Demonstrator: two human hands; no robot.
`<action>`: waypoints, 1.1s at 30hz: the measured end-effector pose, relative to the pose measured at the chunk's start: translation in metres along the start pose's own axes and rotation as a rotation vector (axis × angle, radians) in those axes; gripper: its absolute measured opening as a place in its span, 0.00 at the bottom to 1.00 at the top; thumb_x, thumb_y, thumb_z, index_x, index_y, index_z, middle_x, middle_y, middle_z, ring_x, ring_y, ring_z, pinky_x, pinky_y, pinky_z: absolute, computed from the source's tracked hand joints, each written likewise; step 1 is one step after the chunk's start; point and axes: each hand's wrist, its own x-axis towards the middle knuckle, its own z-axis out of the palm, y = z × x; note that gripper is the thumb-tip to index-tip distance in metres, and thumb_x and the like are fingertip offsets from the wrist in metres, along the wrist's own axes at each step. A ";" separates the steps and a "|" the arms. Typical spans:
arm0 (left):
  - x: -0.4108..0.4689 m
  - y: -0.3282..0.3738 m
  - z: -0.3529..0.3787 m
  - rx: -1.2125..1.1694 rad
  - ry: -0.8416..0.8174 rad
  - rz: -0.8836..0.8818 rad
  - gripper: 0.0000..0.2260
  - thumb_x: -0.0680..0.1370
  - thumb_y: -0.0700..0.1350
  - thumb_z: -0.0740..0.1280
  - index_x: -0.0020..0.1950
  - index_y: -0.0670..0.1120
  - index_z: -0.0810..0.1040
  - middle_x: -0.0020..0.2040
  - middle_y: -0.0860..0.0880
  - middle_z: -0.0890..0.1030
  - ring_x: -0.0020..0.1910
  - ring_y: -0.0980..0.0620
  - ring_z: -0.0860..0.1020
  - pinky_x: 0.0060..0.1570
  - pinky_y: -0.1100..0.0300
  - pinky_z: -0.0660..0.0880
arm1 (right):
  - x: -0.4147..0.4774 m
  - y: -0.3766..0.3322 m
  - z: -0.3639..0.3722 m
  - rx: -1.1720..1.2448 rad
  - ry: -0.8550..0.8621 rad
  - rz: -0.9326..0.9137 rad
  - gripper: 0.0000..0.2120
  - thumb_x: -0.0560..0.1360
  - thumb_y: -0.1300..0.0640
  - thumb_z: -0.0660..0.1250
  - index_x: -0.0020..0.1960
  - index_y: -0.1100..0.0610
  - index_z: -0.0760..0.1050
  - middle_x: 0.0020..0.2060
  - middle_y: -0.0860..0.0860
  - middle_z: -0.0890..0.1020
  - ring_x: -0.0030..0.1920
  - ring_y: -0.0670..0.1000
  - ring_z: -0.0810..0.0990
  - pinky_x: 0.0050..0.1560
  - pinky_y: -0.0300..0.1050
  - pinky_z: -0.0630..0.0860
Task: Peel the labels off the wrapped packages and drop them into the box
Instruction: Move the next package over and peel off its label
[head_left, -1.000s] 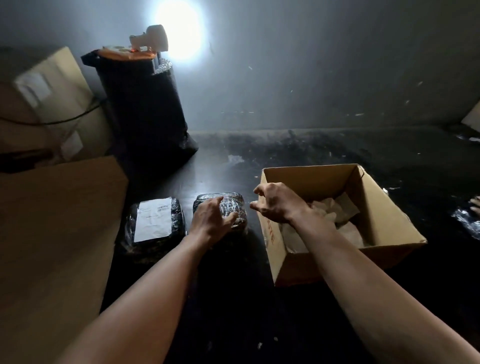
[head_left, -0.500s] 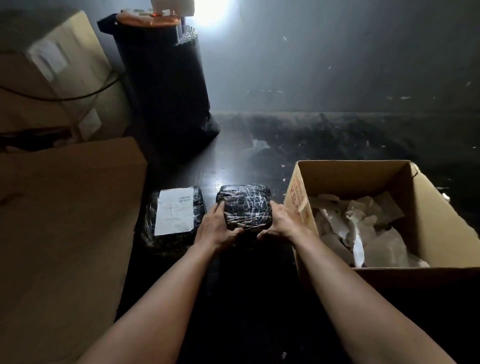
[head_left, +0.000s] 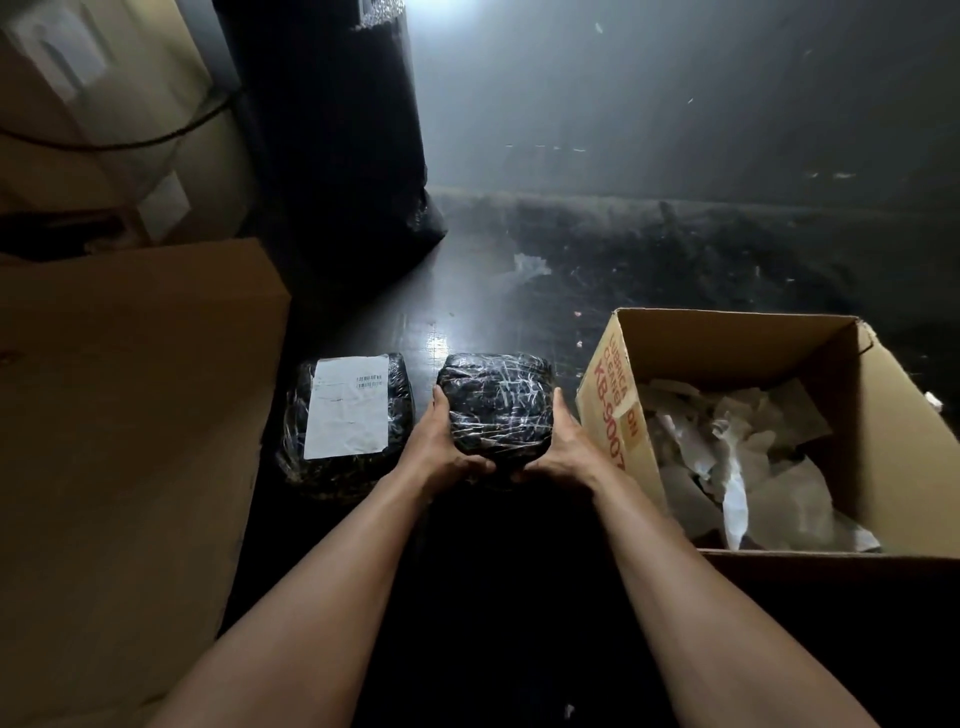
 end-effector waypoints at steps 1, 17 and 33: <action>-0.003 -0.001 -0.001 -0.013 0.006 0.008 0.66 0.59 0.51 0.85 0.80 0.44 0.39 0.80 0.46 0.57 0.76 0.48 0.62 0.74 0.56 0.62 | -0.003 0.001 0.001 0.005 0.017 -0.021 0.65 0.64 0.57 0.83 0.80 0.52 0.34 0.80 0.58 0.50 0.79 0.59 0.54 0.77 0.55 0.55; -0.130 -0.037 0.017 -0.112 0.029 0.111 0.59 0.58 0.50 0.85 0.81 0.49 0.54 0.63 0.57 0.76 0.60 0.61 0.75 0.50 0.82 0.66 | -0.117 0.051 0.039 -0.068 -0.055 -0.198 0.63 0.66 0.47 0.80 0.80 0.56 0.34 0.80 0.57 0.53 0.79 0.56 0.56 0.75 0.44 0.55; -0.205 -0.101 0.084 -0.081 0.019 0.047 0.61 0.58 0.52 0.84 0.81 0.50 0.50 0.71 0.57 0.70 0.67 0.59 0.72 0.62 0.77 0.66 | -0.180 0.123 0.106 -0.058 -0.062 -0.116 0.61 0.65 0.51 0.81 0.81 0.56 0.40 0.79 0.54 0.57 0.78 0.51 0.57 0.72 0.36 0.54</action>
